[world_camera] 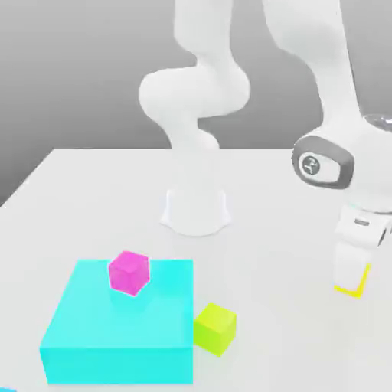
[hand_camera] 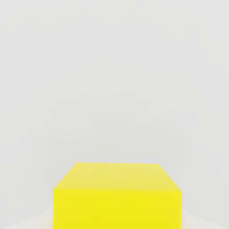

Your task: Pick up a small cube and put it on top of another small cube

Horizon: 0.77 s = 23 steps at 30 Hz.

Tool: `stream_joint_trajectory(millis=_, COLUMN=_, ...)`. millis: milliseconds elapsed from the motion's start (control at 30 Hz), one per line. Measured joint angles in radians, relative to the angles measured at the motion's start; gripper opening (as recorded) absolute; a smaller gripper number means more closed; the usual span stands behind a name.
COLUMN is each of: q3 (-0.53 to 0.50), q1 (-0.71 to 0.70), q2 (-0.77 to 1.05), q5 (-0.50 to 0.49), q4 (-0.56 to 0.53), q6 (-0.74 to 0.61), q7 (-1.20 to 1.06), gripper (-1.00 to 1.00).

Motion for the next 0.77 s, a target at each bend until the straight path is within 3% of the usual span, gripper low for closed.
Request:
stream_joint_trajectory(millis=133, q3=-0.105, q1=-0.207, q2=-0.143, q5=0.010, q4=-0.038, q6=-0.103, q7=0.079, gripper=-1.00)
stream_joint_trajectory(millis=433, q3=-0.336, q1=-0.494, q2=-0.469, q5=0.074, q4=-0.124, q6=-0.332, q7=0.233, gripper=-1.00)
stream_joint_trajectory(millis=633, q3=-0.379, q1=-0.537, q2=-0.352, q5=0.096, q4=-0.178, q6=-0.162, q7=0.245, gripper=-1.00)
stream_joint_trajectory(millis=667, q3=-0.380, q1=-0.537, q2=-0.333, q5=0.096, q4=-0.183, q6=-0.138, q7=0.245, gripper=1.00)
stream_joint_trajectory(millis=767, q3=-0.380, q1=-0.537, q2=-0.333, q5=0.097, q4=-0.183, q6=-0.138, q7=0.245, gripper=1.00)
